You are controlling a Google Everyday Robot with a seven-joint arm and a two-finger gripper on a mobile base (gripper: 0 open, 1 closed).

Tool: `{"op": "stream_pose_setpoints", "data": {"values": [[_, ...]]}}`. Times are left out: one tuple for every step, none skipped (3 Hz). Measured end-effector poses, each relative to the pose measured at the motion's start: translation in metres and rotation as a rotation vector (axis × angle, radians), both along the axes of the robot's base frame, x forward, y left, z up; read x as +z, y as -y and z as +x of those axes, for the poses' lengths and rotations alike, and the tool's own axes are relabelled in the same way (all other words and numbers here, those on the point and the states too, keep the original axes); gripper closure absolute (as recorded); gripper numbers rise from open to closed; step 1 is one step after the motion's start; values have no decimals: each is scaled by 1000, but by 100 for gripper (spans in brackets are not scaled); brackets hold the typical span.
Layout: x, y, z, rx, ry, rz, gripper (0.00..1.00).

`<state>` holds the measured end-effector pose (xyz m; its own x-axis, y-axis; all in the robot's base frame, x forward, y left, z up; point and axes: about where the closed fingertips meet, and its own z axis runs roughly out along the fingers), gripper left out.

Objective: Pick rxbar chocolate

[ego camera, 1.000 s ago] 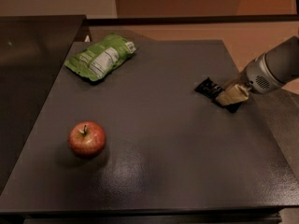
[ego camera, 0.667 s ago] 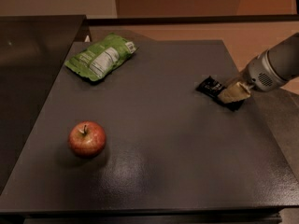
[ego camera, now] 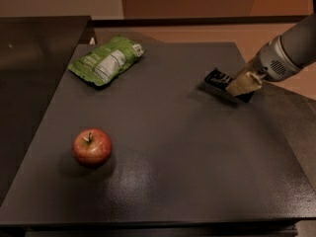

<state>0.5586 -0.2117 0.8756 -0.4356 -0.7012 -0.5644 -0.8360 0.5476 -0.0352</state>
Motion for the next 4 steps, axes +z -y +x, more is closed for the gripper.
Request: {"op": "stream_pose_setpoints", "data": {"values": [[22,-12,9,33,13,5,100],[47,-22,17,65,34,12,100],[72,-33,22,104,65,21,100],[89,-43,25,133,97,36,100]]}}
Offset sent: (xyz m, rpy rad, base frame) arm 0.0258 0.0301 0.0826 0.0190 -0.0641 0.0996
